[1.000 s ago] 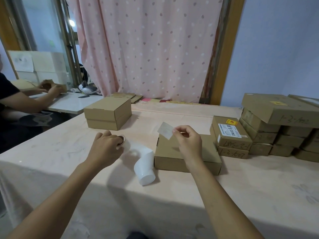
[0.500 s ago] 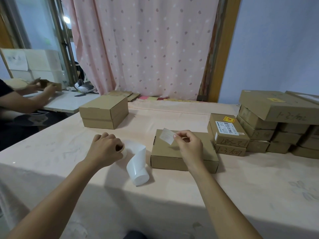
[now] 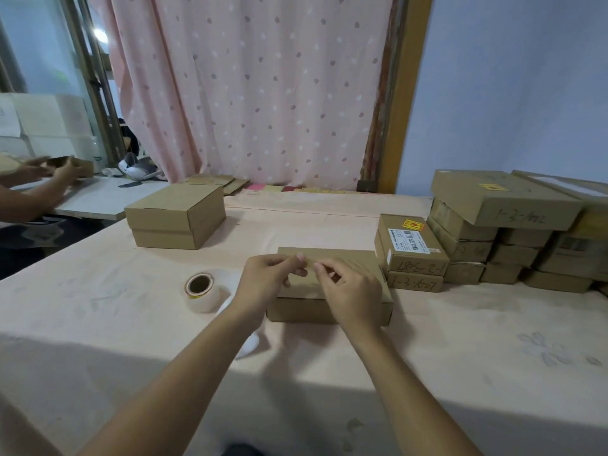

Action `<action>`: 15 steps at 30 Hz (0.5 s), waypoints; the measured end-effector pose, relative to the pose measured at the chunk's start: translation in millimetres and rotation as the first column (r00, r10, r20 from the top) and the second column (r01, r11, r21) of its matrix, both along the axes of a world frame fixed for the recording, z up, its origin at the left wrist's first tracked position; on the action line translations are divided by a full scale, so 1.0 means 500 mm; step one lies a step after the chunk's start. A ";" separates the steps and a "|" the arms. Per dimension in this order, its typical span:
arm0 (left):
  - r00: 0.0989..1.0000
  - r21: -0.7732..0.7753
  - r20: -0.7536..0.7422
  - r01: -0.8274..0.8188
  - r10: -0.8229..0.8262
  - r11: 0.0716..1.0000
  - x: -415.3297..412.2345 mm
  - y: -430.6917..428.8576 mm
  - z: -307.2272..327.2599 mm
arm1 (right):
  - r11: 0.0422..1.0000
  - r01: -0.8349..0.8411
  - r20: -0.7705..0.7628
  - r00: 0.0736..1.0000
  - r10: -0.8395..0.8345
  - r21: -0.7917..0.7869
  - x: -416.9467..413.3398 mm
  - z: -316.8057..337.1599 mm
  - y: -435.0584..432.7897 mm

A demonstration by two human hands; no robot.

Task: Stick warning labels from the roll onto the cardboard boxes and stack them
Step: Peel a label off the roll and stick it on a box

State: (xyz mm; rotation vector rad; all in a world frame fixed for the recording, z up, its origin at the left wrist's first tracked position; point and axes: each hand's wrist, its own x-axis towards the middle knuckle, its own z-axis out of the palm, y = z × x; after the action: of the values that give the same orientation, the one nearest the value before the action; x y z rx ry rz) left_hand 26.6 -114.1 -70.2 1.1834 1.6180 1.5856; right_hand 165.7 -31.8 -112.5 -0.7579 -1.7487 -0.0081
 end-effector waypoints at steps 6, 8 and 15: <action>0.987 0.012 0.160 -0.007 0.005 1.000 0.053 0.043 -0.020 | 0.957 0.034 0.127 0.989 -0.073 0.289 0.060 -0.012 0.014; 0.994 -0.010 0.111 0.008 -0.007 1.000 0.056 0.055 -0.022 | 0.981 -0.008 0.147 0.989 -0.021 0.192 0.077 -0.008 0.014; 0.967 -0.070 -0.203 0.144 -0.155 0.987 0.052 0.101 -0.032 | 0.857 -0.063 -0.042 0.998 0.048 -0.511 0.136 0.006 0.051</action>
State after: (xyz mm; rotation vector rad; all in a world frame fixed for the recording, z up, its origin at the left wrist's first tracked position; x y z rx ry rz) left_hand 52.9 -63.6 -86.1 1.4456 1.6458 1.3525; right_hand 233.5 -6.3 -109.7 -1.0835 -1.7612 0.5274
